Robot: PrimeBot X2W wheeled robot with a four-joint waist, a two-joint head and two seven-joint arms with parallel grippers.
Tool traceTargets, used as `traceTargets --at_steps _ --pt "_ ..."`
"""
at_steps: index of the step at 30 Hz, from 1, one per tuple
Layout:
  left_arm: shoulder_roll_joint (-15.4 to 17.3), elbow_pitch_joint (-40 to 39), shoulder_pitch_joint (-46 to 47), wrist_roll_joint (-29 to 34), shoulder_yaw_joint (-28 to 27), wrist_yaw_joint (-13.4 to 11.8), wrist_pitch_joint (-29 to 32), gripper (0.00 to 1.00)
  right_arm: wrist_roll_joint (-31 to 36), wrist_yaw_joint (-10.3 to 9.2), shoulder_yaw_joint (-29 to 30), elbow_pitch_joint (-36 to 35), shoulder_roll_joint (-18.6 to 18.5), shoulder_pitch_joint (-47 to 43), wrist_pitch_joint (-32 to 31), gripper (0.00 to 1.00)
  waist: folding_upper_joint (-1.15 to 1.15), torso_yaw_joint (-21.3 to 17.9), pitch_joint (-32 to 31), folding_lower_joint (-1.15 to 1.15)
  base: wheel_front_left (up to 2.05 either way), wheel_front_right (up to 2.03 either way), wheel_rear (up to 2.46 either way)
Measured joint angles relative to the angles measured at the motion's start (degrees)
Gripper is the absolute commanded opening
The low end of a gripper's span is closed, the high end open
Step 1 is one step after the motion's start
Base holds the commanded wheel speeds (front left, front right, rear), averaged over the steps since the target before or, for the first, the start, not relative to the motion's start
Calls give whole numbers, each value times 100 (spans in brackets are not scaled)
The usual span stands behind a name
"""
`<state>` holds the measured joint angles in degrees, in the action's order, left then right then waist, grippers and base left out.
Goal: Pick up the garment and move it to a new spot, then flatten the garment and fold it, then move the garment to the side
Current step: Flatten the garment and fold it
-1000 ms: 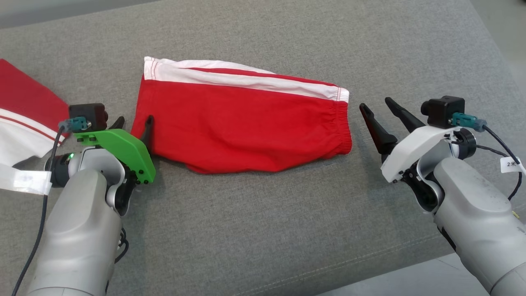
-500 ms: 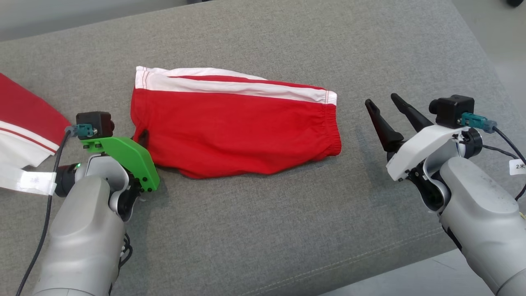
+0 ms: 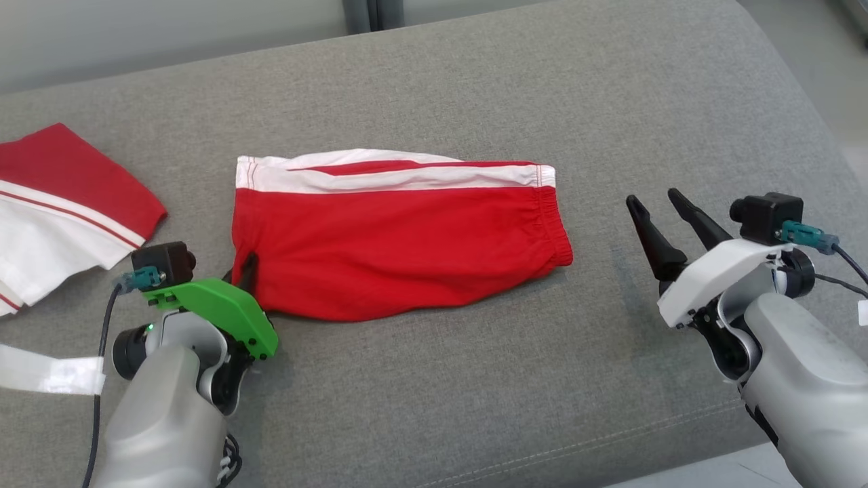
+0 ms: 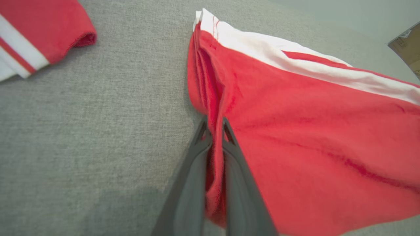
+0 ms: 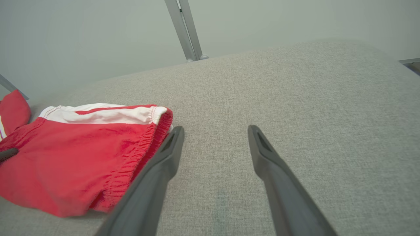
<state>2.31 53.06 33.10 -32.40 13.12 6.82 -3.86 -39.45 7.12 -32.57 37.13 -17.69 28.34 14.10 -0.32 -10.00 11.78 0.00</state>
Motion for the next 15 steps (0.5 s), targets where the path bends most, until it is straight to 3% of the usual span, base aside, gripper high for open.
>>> traceTargets --at_steps 15 --pt "-107 -363 -997 -433 16 8 -681 0 -423 -1 86 194 387 -457 -3 100 0 471 -555 0 0 0 0"
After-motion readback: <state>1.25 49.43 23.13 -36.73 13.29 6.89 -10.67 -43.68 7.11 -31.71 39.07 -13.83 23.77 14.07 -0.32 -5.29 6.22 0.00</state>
